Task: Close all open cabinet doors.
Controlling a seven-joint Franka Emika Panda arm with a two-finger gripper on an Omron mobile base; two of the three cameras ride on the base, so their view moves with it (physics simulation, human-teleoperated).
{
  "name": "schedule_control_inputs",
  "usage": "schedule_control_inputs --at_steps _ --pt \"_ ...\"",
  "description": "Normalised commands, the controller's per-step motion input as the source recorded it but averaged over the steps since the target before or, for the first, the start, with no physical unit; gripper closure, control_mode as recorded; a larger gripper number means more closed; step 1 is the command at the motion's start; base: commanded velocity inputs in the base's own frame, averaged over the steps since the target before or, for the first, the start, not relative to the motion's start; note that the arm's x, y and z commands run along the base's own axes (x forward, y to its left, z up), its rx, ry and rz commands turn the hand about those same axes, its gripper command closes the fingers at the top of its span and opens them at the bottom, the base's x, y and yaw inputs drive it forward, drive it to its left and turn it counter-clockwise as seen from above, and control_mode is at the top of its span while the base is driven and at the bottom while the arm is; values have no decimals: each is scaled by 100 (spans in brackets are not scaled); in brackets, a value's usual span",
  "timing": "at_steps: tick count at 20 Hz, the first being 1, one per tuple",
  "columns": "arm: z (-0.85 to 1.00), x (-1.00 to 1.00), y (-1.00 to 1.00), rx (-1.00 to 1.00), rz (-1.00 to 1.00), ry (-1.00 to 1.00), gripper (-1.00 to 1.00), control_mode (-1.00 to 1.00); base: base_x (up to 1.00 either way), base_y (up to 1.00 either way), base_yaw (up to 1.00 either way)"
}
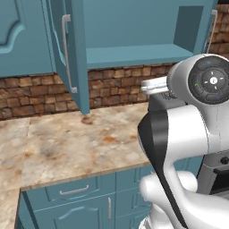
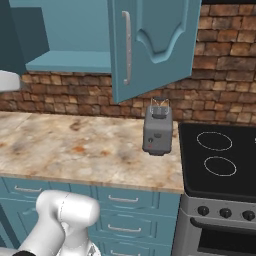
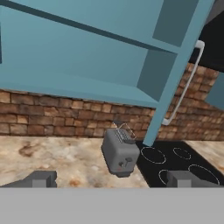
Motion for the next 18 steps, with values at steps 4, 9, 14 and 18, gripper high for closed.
schedule_control_inputs --at_steps 4,9,14,18 --pt "-7 -11 -4 0 0 -1 -100 -100 0 0 0" --pt "-4 -30 -28 0 0 -7 -100 -100 0 0 0" --pt "0 -10 -65 0 5 -9 -100 -100 0 0 0" --pt "0 -11 -70 0 11 -12 -100 -100 0 0 0"
